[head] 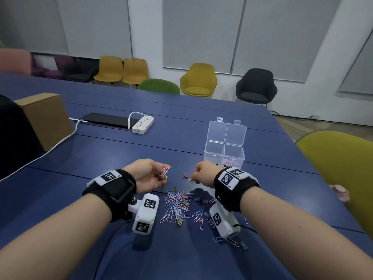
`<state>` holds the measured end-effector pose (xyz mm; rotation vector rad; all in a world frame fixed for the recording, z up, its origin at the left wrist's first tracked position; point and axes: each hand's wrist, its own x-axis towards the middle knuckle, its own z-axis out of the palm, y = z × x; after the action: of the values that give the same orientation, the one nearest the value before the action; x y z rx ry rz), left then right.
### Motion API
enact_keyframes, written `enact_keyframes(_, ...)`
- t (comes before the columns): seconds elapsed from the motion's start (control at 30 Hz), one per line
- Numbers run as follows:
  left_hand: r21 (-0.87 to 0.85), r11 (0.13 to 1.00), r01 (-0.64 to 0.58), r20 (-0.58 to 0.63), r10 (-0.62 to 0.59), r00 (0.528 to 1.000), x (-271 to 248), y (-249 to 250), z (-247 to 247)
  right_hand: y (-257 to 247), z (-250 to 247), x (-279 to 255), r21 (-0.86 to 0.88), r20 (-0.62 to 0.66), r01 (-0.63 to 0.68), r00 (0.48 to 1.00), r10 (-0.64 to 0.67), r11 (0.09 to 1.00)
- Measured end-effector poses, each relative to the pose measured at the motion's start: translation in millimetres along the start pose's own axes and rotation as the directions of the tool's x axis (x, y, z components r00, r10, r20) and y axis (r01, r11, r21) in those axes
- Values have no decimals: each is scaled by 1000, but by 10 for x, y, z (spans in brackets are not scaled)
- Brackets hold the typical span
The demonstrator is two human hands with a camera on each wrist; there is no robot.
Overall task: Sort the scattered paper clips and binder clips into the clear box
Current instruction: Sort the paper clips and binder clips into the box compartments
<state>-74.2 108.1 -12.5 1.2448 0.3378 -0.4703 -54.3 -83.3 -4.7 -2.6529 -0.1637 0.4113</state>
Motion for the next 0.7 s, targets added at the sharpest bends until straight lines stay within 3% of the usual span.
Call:
enact_keyframes(0.1,-113,992,47,18,-45,999,-21,42,-49,32,22,58,-67,7,-4,1000,5,998)
enact_keyframes(0.27,-63,996,71,69,-66,995,-7,52,-16,8,15,-22,-209,-9,117,993,-122,971)
enact_keyframes(0.33,26,997,72,46,-73,996,11,24,19,-35,57,-93,-273,86,201,979,-184,941)
enact_keyframes(0.4,300,954,20,-17,-15,1000,48,-18,42,-73,109,-143,-317,160,242,967,-200,917)
enact_keyframes(0.43,525,851,-22,-32,45,998,55,-36,55,-83,131,-148,-327,175,249,964,-201,912)
enact_keyframes(0.5,881,469,-70,-5,158,987,32,-65,103,-102,176,-131,-346,189,266,959,-210,900)
enact_keyframes(0.53,948,308,-82,29,173,985,8,-80,137,-114,200,-117,-364,196,273,957,-214,890)
enact_keyframes(0.57,976,200,-85,52,162,985,-13,-94,171,-127,224,-103,-386,199,282,955,-219,878)
enact_keyframes(0.63,995,68,-69,59,151,987,-9,-134,225,-149,258,-95,-416,190,285,956,-224,864)
enact_keyframes(0.7,999,-4,-53,53,176,983,10,-168,267,-149,273,-85,-426,180,277,959,-219,861)
